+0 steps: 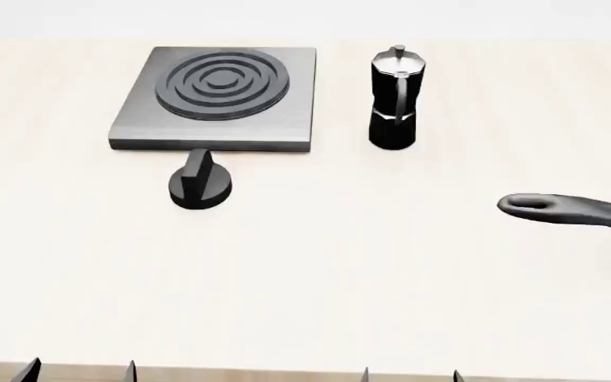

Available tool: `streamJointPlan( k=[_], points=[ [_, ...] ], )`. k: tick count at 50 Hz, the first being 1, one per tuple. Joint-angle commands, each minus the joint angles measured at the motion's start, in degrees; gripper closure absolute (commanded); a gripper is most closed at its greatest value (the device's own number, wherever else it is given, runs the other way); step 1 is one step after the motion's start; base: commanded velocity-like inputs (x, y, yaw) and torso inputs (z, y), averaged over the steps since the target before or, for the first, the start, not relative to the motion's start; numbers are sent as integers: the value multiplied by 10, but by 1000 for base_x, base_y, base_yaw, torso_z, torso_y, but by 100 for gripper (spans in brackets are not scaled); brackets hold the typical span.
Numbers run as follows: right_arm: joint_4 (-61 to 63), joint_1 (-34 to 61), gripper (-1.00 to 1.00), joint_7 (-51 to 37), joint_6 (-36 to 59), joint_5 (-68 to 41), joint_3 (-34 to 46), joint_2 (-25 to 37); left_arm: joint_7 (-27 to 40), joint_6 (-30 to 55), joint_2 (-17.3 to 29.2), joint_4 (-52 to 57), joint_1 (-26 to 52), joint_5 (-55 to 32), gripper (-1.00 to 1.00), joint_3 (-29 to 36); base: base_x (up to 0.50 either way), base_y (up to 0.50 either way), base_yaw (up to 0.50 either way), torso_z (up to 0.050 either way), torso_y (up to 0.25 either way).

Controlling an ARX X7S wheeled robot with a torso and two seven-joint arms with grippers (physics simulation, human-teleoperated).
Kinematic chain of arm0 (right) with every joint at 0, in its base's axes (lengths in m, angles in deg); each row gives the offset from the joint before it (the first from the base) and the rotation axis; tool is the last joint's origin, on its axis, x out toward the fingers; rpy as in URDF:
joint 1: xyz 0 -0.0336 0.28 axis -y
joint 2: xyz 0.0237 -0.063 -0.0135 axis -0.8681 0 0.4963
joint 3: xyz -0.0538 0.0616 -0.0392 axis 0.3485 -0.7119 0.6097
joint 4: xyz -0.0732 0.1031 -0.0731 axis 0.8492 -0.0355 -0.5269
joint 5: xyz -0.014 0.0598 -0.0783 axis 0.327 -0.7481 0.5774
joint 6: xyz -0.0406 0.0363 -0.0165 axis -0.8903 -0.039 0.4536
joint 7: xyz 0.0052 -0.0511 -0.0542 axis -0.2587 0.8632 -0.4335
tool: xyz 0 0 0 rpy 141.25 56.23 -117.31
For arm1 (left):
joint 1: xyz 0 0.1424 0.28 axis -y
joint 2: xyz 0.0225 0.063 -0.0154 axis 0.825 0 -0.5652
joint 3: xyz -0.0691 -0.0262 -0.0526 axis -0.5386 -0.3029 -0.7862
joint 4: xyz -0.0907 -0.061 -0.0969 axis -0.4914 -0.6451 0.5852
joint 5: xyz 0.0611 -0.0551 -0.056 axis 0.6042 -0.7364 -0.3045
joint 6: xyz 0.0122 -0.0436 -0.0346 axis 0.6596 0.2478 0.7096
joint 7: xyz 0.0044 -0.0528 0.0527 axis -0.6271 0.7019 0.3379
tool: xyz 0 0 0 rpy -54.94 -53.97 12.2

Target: Put the moka pot on the stove.

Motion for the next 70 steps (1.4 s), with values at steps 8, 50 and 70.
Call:
streamJointPlan(
  k=[8,50,70],
  points=[
    [5,-3,-100,-17,0,-31,25,19,25,-4,19,7,-5,-18,-100,32,0,0,0,0,0],
    [200,-67,-100,-61,27,-58,71,67,60,16,63,93,8,-59,-100,67,25,0,0,0,0],
    [200,-67,-100,-77,24,-65,78,79,71,15,75,89,14,-69,-100,76,274,0,0,0,0]
  ],
)
